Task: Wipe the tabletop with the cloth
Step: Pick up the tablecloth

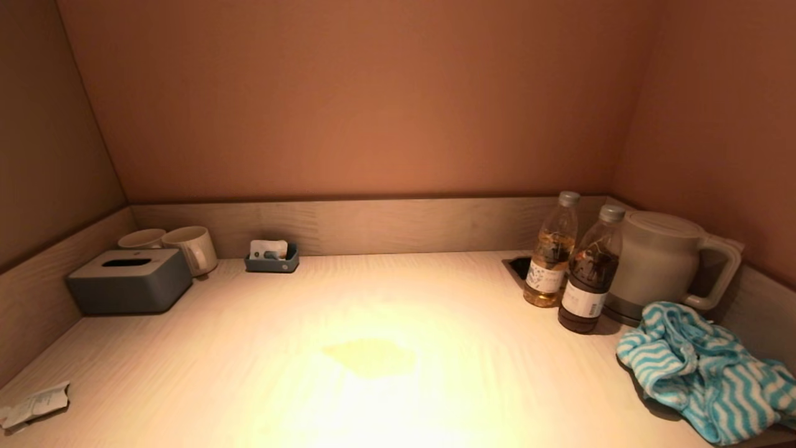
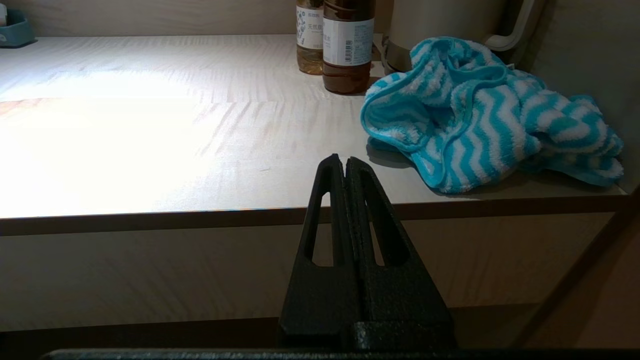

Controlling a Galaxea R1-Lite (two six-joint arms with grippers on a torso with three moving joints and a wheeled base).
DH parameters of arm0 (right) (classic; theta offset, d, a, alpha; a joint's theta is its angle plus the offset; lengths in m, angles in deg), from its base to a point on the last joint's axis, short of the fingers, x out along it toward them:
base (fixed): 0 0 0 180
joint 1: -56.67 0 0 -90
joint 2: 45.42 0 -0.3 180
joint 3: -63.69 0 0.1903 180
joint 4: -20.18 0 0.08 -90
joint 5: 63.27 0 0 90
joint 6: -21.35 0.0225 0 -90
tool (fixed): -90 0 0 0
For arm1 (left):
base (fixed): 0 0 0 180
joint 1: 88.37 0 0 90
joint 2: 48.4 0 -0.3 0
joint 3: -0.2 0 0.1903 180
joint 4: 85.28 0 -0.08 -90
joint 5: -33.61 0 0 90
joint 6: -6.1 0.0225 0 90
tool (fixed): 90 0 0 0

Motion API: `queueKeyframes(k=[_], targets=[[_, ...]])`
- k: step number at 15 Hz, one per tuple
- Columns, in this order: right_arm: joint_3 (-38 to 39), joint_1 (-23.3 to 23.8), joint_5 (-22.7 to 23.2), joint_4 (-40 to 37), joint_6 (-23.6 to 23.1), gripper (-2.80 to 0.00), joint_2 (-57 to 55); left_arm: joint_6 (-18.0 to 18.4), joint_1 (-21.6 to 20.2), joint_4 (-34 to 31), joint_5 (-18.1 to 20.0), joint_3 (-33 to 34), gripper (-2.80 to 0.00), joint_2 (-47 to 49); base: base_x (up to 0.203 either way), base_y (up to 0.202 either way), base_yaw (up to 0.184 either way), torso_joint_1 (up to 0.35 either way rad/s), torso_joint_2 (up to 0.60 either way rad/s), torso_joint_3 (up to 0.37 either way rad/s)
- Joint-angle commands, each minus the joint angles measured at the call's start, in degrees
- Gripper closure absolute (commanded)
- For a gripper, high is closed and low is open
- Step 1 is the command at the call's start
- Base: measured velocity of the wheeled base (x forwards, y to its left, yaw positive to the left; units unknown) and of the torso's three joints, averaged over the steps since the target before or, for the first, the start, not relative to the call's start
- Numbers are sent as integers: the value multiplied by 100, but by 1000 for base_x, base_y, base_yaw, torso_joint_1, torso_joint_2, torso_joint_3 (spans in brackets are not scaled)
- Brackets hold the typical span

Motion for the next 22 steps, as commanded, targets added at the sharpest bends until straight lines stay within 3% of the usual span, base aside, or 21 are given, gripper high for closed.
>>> queueKeyframes(k=[1,6,10,16,22], targets=[[0,0,1,0,-21,0,-9,-3,-2,-3,4,0,0,-2,0,0,0,0,0,0],[-277,0,-34,-68,-359,0,-15,-3,-2,-3,6,0,0,-2,0,0,0,0,0,0],[-1955,0,-92,-1112,-516,0,-355,-3,-2,-3,6,0,0,-2,0,0,0,0,0,0],[-2961,20,-622,-1450,-484,0,-2950,-3,-2,-3,-2,0,0,-2,0,0,0,0,0,0],[-4031,284,-985,-1444,171,0,-5852,-3,-2,-3,-2,0,0,-2,0,0,0,0,0,0]])
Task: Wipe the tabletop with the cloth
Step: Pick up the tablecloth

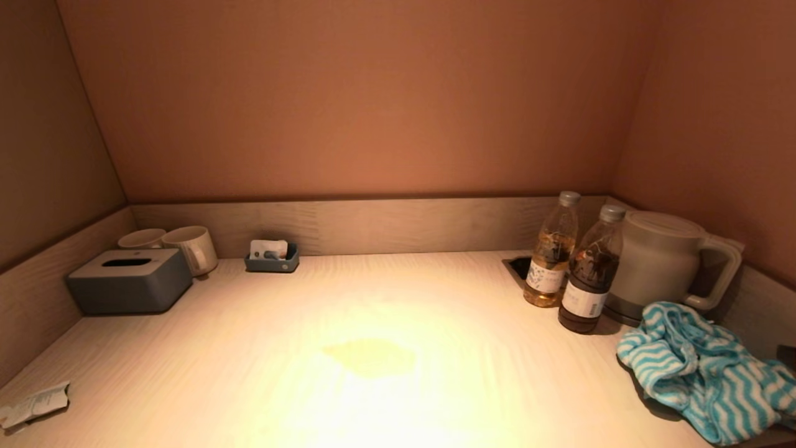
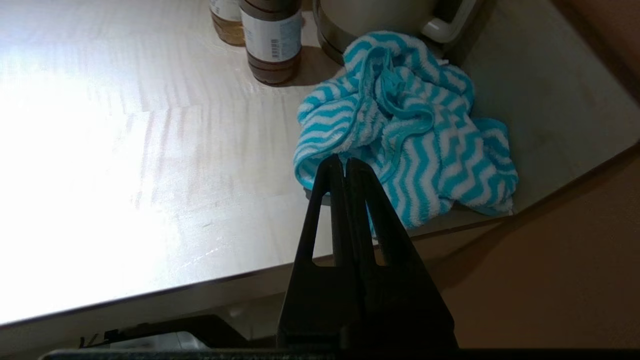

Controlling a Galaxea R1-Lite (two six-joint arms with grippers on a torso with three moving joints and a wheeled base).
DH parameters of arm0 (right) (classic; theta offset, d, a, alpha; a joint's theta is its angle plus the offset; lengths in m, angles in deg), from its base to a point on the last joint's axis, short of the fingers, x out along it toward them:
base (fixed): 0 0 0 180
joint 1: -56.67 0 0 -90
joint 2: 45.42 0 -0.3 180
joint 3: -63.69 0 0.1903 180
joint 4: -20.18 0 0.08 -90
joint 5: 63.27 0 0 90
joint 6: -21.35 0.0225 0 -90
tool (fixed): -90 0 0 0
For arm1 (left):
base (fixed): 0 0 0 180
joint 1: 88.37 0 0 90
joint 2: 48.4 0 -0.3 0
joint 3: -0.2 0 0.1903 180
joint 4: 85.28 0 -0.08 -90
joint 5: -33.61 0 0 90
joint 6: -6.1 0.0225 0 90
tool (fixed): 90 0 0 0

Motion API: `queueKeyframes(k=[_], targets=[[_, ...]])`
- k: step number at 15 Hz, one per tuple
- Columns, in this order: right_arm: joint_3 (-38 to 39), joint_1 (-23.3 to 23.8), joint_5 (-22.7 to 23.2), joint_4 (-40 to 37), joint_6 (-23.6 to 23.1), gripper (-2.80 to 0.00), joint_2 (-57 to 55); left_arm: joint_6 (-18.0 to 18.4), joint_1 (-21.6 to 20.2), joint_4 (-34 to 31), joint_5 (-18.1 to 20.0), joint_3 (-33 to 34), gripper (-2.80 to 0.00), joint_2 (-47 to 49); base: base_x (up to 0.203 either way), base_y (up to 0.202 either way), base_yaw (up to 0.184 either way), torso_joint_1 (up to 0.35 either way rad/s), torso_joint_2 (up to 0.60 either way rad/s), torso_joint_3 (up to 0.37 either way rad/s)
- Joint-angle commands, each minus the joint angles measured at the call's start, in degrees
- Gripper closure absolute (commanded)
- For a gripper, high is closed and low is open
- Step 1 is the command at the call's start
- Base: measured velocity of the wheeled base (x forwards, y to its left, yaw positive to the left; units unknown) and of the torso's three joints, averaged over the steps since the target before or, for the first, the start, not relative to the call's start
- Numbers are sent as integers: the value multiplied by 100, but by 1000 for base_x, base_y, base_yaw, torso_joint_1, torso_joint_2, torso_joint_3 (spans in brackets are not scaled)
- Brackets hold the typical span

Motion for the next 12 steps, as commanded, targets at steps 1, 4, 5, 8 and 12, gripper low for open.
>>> queueKeyframes(k=[1,4,5,8,12], targets=[[-289,190,-51,1,287,0,-1238,-2,-2,-3,2,0,0,-2,0,0,0,0,0,0],[-593,776,-42,136,430,-280,-2179,-2,-2,-3,2,0,0,-2,0,0,0,0,0,0],[-624,992,-28,304,450,-280,-2432,-2,-2,-3,-7,0,0,-2,0,0,0,0,0,0],[-630,1369,45,773,462,-280,-3159,-2,-2,-3,0,0,0,-2,0,0,0,0,0,0],[-634,1581,89,1096,502,-280,-3823,-2,-2,-3,2,0,0,-2,0,0,0,0,0,0]])
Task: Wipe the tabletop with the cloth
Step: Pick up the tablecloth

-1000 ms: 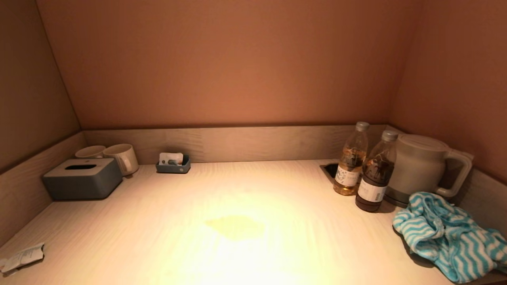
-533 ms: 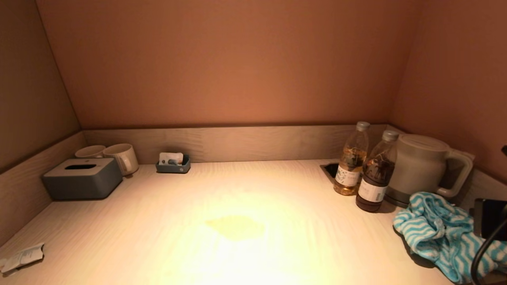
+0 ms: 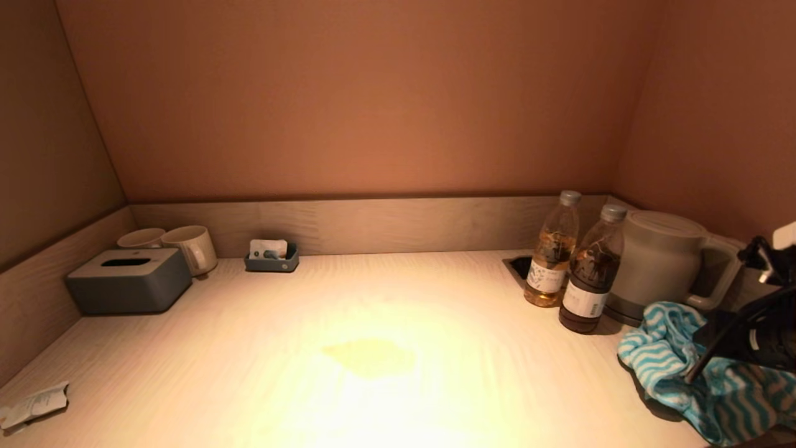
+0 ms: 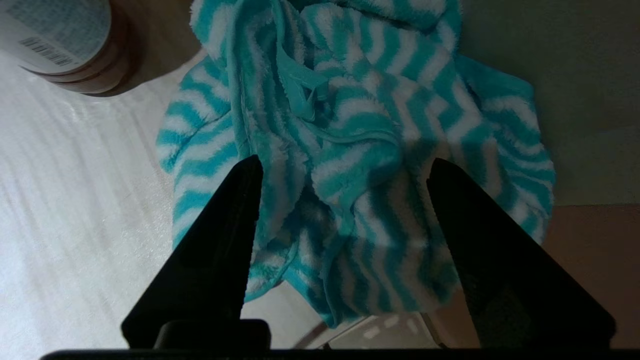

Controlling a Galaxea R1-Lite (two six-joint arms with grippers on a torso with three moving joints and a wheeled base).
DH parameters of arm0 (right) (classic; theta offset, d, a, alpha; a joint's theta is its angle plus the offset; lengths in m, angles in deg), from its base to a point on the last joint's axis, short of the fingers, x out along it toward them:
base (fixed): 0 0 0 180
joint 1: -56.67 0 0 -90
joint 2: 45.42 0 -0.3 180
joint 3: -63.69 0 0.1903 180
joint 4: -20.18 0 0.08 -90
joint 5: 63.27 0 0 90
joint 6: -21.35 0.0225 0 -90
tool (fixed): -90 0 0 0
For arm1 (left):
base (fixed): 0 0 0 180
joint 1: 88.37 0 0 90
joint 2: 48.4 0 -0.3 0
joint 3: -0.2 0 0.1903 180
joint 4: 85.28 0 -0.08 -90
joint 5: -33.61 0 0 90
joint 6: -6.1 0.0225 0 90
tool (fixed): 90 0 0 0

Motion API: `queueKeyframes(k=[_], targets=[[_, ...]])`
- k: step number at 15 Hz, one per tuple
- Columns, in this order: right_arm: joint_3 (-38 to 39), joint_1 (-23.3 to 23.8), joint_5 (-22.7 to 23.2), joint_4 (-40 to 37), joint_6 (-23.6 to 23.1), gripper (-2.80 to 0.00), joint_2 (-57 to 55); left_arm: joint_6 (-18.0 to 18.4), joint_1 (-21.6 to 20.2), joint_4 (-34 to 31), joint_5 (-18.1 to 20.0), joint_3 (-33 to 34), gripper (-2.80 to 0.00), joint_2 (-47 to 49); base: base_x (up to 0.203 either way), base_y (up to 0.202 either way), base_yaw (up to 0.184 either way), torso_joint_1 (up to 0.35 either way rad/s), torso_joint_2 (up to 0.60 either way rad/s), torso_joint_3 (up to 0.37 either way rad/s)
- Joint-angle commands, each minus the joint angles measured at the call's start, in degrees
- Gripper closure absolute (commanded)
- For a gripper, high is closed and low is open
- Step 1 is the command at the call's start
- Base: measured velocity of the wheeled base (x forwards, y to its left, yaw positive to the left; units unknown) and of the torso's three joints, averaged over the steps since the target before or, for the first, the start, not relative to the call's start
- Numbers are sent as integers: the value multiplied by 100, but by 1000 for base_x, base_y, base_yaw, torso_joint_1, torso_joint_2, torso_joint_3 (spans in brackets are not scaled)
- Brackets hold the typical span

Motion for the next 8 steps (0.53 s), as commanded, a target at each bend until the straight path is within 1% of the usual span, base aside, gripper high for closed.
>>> queueKeyframes(k=[1,5,8], targets=[[-1,29,-11,163,9,-280,-400,-4,-2,-3,1,0,0,-2,0,0,0,0,0,0],[-11,75,-11,320,12,-280,-798,-4,-2,-3,3,0,0,-2,0,0,0,0,0,0],[-4,221,50,457,12,-280,-1080,-4,-2,-3,-4,0,0,-2,0,0,0,0,0,0]])
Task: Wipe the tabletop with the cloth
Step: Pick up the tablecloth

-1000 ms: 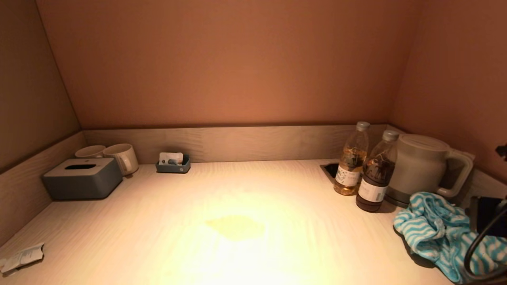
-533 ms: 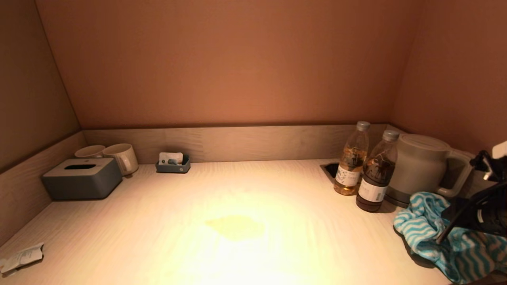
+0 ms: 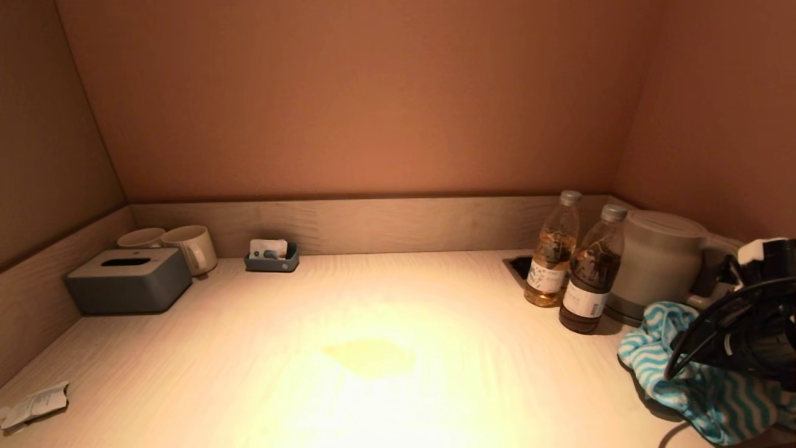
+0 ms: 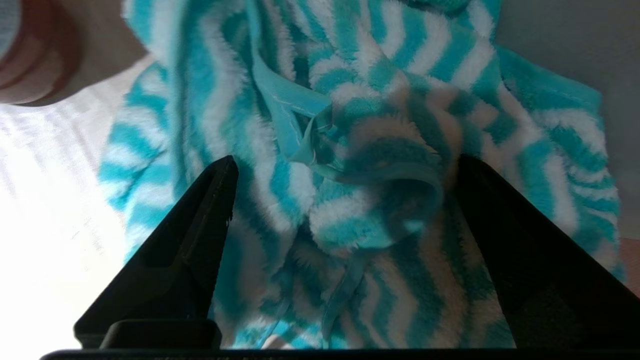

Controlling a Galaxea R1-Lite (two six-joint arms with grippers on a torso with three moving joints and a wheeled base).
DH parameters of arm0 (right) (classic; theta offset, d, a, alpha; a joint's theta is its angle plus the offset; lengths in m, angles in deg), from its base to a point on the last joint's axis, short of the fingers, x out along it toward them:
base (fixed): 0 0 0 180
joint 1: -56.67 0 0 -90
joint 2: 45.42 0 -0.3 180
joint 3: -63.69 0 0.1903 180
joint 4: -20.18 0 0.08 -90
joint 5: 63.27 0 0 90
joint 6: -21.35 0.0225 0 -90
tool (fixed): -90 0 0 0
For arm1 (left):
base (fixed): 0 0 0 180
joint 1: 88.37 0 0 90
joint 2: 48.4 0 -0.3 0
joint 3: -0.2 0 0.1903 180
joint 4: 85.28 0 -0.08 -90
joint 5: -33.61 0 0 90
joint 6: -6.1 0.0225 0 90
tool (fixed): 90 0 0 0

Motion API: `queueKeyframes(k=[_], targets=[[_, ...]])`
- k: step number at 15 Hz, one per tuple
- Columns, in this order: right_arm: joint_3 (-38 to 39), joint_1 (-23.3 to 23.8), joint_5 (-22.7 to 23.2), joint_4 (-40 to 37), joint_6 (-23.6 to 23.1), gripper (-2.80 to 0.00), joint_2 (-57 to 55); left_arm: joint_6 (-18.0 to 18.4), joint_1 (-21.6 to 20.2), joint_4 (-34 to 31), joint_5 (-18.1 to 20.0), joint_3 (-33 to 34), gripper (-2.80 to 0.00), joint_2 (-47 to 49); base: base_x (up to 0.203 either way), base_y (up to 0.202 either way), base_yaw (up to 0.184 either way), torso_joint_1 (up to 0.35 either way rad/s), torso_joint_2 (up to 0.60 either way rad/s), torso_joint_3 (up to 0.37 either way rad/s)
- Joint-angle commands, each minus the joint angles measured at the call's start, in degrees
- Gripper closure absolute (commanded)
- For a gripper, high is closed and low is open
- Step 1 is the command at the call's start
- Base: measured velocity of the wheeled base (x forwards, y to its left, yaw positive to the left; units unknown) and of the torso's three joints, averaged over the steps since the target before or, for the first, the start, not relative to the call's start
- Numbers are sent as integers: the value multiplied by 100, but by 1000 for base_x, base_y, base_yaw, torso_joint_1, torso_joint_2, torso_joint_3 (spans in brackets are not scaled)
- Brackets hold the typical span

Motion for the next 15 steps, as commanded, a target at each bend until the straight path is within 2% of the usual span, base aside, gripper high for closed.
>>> queueKeyframes(k=[1,6,7,8,15], targets=[[22,119,96,123,-2,-280,-298,-2,-2,0,4,0,0,-2,0,0,0,0,0,0],[273,365,583,536,-7,-280,-653,-2,-2,0,1,0,0,-2,0,0,0,0,0,0],[330,377,641,569,-7,-122,-672,-2,-2,0,-5,0,0,-2,0,0,0,0,0,0],[399,377,742,573,-7,0,-652,-2,-2,0,4,0,0,-2,0,0,0,0,0,0],[597,192,1189,516,198,0,661,-2,-2,0,-5,0,0,-2,0,0,0,0,0,0]])
